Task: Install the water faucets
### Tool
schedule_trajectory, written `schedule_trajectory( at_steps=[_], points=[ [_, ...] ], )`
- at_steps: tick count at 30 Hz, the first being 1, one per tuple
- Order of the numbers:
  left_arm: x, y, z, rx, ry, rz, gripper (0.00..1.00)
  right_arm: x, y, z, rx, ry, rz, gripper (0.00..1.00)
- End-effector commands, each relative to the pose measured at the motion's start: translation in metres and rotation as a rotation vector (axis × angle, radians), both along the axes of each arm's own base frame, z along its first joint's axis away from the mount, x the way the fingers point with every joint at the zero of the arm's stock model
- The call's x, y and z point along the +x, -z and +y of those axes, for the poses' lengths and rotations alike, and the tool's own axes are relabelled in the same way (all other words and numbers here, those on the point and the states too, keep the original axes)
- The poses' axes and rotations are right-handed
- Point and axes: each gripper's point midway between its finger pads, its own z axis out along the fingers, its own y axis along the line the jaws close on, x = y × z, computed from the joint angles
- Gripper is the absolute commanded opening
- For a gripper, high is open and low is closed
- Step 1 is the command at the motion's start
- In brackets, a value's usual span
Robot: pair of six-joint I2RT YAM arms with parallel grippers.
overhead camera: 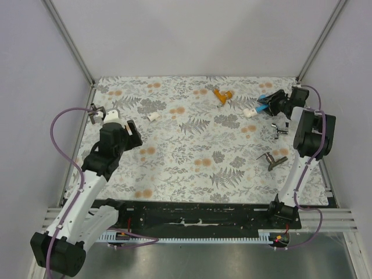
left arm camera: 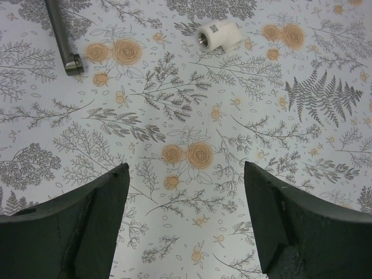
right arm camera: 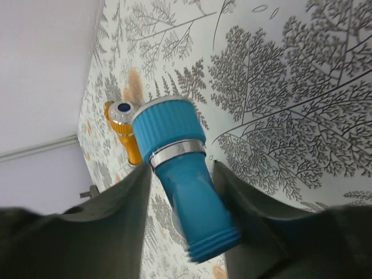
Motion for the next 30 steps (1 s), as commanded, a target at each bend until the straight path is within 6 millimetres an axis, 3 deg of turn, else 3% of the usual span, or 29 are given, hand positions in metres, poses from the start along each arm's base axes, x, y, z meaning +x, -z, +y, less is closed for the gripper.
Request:
schedule_trajectory(
  at_steps=[1,5,6,11,16,23,27,30],
  points=[
    [-0.005,-0.026,0.016,0.036,-0.056,-0.063,0.85,0.01,-0.004,-0.027,-0.046,0.03,0.016,0.59],
    [-0.009,-0.039,0.018,0.042,-0.053,-0.09,0.85,-0.007,0.004,-0.051,-0.088,0.049,0.084,0.85],
    [-0.011,-0.045,0.018,0.036,-0.051,-0.106,0.85,-0.013,0.003,-0.058,-0.092,0.061,0.096,0.95],
    [-0.022,-0.07,0.023,0.029,-0.059,-0.185,0.88,-0.051,-0.019,-0.084,-0.211,0.102,0.143,0.98],
    [-0.036,-0.098,0.044,0.062,-0.135,-0.276,0.89,-0.092,-0.077,-0.091,-0.408,0.08,0.131,0.98],
    [-0.054,-0.141,0.064,0.063,-0.23,-0.403,0.91,-0.142,-0.178,-0.082,-0.534,0.159,-0.035,0.98],
    [-0.06,-0.159,0.073,0.063,-0.272,-0.449,0.91,-0.167,-0.229,-0.071,-0.568,0.237,-0.17,0.98],
    [-0.063,-0.17,0.079,0.08,-0.296,-0.466,0.91,-0.182,-0.268,-0.046,-0.637,0.219,-0.345,0.98]
  ],
)
